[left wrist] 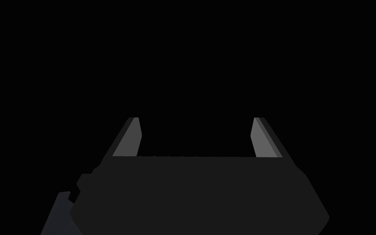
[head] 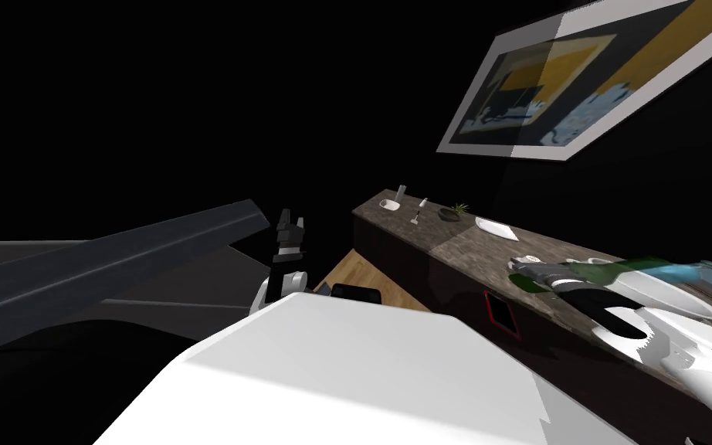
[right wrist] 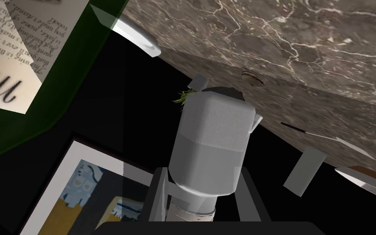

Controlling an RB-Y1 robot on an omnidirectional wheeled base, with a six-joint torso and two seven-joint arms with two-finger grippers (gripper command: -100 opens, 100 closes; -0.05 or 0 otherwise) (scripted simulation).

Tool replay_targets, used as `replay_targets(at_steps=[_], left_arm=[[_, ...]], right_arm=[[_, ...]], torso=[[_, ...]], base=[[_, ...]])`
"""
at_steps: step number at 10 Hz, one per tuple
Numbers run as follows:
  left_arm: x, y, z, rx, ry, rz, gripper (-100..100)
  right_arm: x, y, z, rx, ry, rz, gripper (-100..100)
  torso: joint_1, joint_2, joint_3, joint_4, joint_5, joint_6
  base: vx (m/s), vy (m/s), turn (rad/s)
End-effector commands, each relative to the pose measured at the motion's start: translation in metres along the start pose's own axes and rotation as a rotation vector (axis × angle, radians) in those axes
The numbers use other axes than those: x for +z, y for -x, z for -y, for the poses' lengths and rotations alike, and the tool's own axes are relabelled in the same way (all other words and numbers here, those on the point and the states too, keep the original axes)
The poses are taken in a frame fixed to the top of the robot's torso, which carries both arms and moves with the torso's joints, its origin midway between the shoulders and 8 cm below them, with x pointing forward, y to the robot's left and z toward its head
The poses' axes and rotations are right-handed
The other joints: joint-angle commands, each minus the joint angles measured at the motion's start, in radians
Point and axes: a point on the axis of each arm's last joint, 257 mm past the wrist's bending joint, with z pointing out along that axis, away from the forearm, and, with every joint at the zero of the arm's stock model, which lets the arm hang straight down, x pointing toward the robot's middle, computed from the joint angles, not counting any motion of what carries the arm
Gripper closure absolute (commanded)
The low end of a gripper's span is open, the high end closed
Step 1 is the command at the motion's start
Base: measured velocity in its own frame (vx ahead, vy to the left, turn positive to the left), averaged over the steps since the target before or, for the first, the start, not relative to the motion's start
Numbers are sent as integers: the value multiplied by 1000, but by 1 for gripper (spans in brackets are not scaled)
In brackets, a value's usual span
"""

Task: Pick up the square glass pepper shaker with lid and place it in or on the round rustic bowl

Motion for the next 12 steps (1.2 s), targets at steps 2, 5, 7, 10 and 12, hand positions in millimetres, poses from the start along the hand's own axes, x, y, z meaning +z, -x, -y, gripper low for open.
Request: replay_targets(at_steps=[2, 5, 7, 10, 12], left_arm=[[0, -1, -1, -1, 4, -1, 0], [0, -2, -3, -2, 8, -3, 0], [0, -2, -3, -2, 8, -3, 0], [0, -2, -3, -2, 9, -4, 0], [0, -2, -3, -2, 9, -4, 0]], right_arm=[[-5, -3, 21, 20, -33, -26, 100], [-12, -16, 41, 61, -67, -70, 100], [-17, -27, 53, 99, -92, -106, 100], [-24, -39, 66, 144, -120, -145, 100], [-32, -51, 79, 180, -153, -186, 100]], torso=[[0, 0, 1, 1, -1, -4], [1, 2, 3, 2, -2, -13], [1, 3, 3, 2, -2, -13], [-1, 1, 2, 2, -4, -12], [1, 0, 1, 2, -3, -15]], base=[[-50, -41, 152], [12, -68, 257], [48, -79, 275], [75, -101, 182], [93, -100, 338]])
